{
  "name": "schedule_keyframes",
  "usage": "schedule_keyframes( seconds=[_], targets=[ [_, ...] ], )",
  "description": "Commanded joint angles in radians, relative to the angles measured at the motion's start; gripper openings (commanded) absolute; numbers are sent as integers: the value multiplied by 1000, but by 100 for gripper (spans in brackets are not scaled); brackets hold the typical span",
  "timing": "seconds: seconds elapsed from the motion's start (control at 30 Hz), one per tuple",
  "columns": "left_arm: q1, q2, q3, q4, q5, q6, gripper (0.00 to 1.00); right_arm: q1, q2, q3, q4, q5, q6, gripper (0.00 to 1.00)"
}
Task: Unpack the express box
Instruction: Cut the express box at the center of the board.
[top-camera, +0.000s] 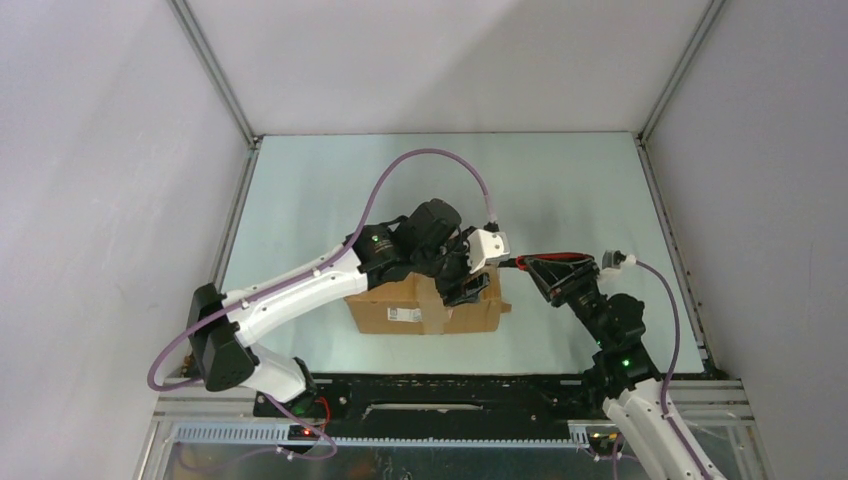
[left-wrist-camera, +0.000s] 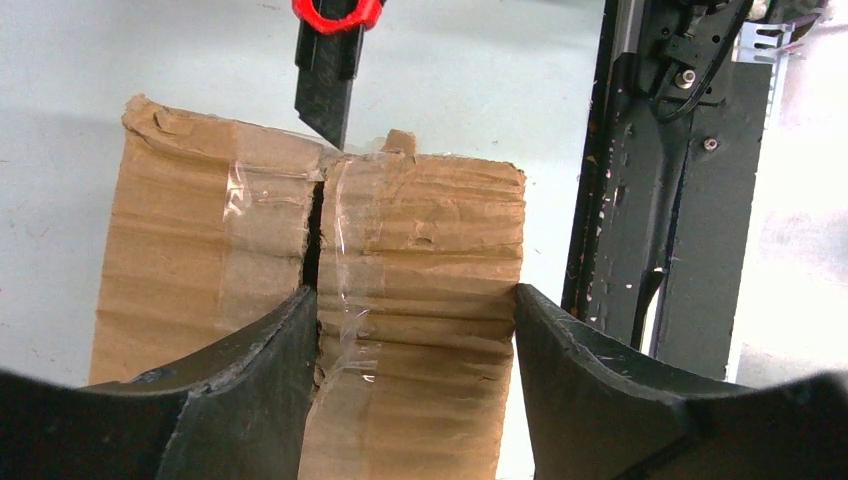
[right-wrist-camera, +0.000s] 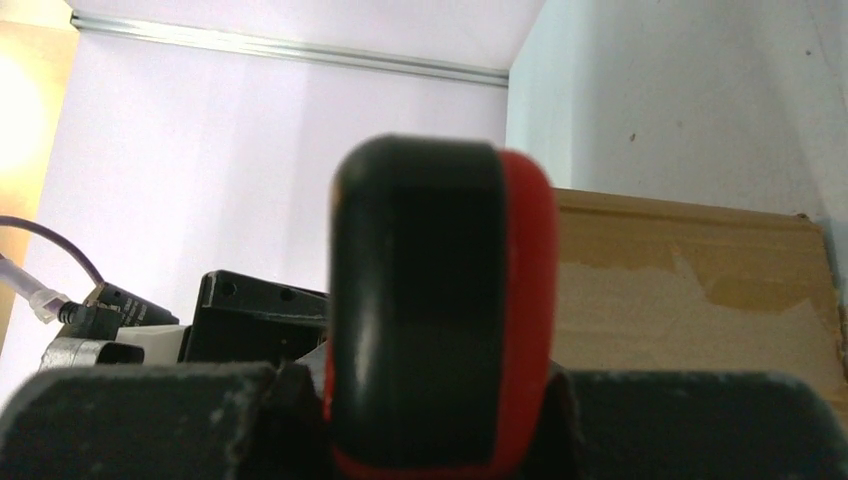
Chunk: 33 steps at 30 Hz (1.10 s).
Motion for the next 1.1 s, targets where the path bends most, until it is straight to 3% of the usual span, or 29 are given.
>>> schedule_keyframes(
  seconds=[0.0, 0.17, 0.5, 0.73, 1.07],
  targets=[
    [-12, -17, -38, 2, 5, -5, 51, -25, -35, 4, -18, 15, -10, 0],
    [-12, -23, -41, 12, 8, -5, 45, -31, -38, 14, -41, 35, -27, 0],
    [-12, -23, -49, 26, 14, 3, 41, -29, 74, -9, 148, 11, 10, 0],
    [-12, -20, -50, 32, 20, 5, 38, -34, 14, -23, 124, 21, 36, 0],
    [-12, -22, -49, 37, 22, 6, 36, -35, 53, -28, 143, 24, 37, 0]
  ],
)
